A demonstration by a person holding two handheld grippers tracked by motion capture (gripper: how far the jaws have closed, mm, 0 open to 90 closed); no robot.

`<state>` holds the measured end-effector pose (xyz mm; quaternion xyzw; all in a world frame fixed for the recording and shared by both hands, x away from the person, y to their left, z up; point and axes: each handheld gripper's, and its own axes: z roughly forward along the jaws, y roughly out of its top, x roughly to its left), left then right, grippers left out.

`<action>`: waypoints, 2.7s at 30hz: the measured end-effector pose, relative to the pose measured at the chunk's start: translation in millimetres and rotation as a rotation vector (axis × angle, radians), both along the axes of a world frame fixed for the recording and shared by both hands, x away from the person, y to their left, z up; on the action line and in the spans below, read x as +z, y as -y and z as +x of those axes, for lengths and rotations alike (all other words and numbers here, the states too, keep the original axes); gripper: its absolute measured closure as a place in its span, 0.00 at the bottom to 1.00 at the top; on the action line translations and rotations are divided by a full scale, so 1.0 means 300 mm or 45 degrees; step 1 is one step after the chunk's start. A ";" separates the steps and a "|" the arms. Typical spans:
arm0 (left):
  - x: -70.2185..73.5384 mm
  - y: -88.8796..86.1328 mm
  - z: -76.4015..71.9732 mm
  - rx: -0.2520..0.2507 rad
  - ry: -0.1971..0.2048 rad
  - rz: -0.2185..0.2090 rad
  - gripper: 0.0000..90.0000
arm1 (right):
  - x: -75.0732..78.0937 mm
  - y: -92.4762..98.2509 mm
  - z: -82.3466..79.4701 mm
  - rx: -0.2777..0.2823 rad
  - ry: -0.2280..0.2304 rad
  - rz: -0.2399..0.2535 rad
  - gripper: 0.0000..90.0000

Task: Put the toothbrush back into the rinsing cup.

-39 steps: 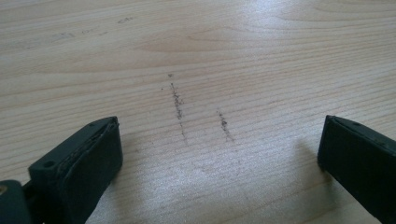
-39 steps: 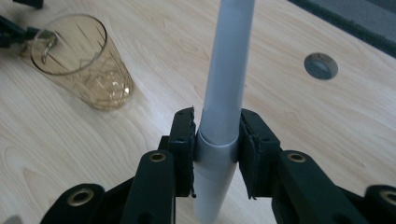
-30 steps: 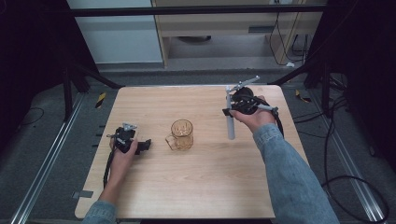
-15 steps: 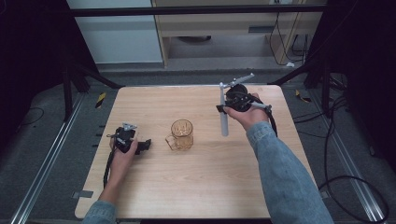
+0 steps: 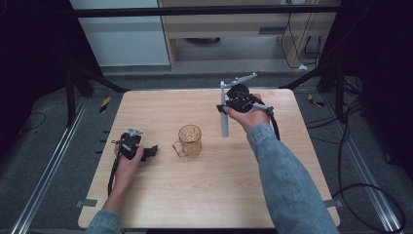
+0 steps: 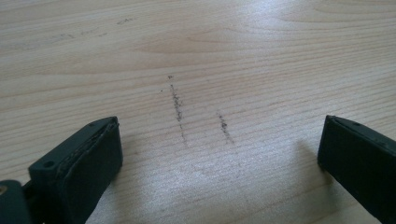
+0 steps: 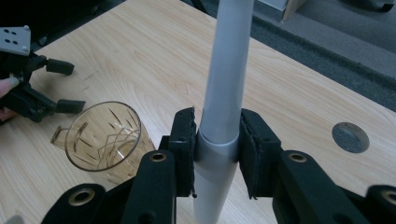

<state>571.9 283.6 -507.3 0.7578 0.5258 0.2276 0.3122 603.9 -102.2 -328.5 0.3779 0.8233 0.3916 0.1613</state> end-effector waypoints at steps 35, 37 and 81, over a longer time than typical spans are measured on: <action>0.000 0.001 0.000 0.002 0.002 -0.003 0.00 | 0.105 -0.135 -0.046 0.054 0.120 0.031 0.76; 0.000 0.000 0.001 0.001 0.003 0.000 0.00 | 0.120 -0.141 -0.048 0.058 0.131 0.039 0.76; 0.000 0.001 0.002 0.003 0.004 -0.001 0.00 | 0.234 -0.273 -0.056 0.150 0.190 0.141 0.76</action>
